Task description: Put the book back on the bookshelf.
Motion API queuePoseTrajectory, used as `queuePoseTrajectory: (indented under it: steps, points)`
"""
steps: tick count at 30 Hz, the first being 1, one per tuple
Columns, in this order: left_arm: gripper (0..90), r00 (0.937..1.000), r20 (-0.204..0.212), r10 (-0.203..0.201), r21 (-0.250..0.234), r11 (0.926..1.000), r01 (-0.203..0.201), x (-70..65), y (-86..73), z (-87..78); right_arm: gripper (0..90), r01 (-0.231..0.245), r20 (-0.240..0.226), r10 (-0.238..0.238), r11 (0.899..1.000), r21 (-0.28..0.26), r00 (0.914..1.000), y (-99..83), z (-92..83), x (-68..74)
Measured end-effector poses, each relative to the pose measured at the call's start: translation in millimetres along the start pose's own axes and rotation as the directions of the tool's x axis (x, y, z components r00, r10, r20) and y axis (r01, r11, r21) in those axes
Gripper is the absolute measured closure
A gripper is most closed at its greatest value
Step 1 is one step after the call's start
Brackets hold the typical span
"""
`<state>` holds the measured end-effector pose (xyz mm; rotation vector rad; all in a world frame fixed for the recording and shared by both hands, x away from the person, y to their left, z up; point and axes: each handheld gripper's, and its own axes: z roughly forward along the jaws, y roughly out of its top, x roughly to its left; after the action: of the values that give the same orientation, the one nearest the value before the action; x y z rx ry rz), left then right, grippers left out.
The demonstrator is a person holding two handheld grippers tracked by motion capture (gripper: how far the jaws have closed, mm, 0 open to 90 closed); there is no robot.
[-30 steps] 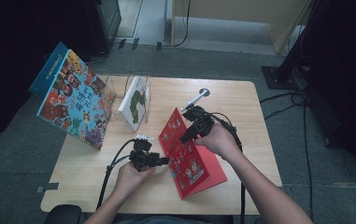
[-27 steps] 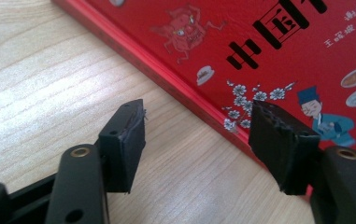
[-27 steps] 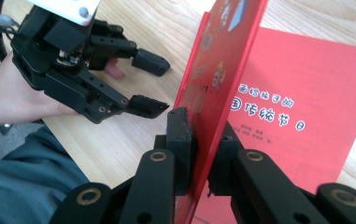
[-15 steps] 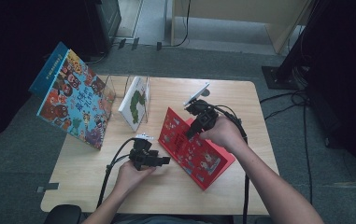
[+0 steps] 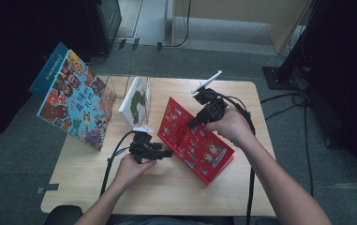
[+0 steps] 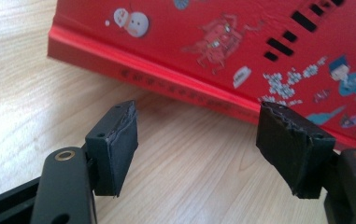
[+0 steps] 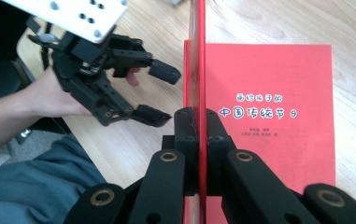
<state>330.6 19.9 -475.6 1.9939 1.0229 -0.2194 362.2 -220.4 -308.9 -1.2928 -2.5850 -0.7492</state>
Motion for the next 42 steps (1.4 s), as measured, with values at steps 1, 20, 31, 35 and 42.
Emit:
queuePoseTrajectory:
  steps: [1, 20, 31, 35, 42]
  points:
    - [29.8, 1.0, 0.001, -0.001, 0.005, 1.0, 0.001, 0.0, 1.6, 0.4, 88.5, 0.0, -0.003, 0.0, 1.0, -0.006, 1.0, 0.5, -1.4, 0.5]
    - [17.9, 0.9961, 0.087, 0.015, 0.025, 0.9995, -0.018, 6.0, 28.7, -8.2, 86.4, 0.031, -0.09, -0.04, 0.995, -0.097, 0.9951, -9.3, -10.5, 7.4]
    - [8.0, 0.9856, 0.167, 0.026, -0.038, 0.9991, -0.02, 2.0, 50.5, -27.1, 86.4, 0.064, -0.179, -0.108, 0.969, -0.237, 0.9778, -25.6, -21.6, -0.5]
    - [8.2, 0.9868, 0.126, 0.102, -0.057, 0.9938, -0.096, -5.9, 54.1, -38.2, 88.5, 0.079, -0.206, -0.141, 0.956, -0.281, 0.9684, -30.7, -22.9, -5.4]
    - [36.0, 0.9607, 0.268, 0.073, -0.095, 0.9943, -0.049, 6.3, 54.0, -64.2, 88.8, 0.085, -0.284, -0.183, 0.942, -0.325, 0.9411, -40.8, -17.5, -16.8]
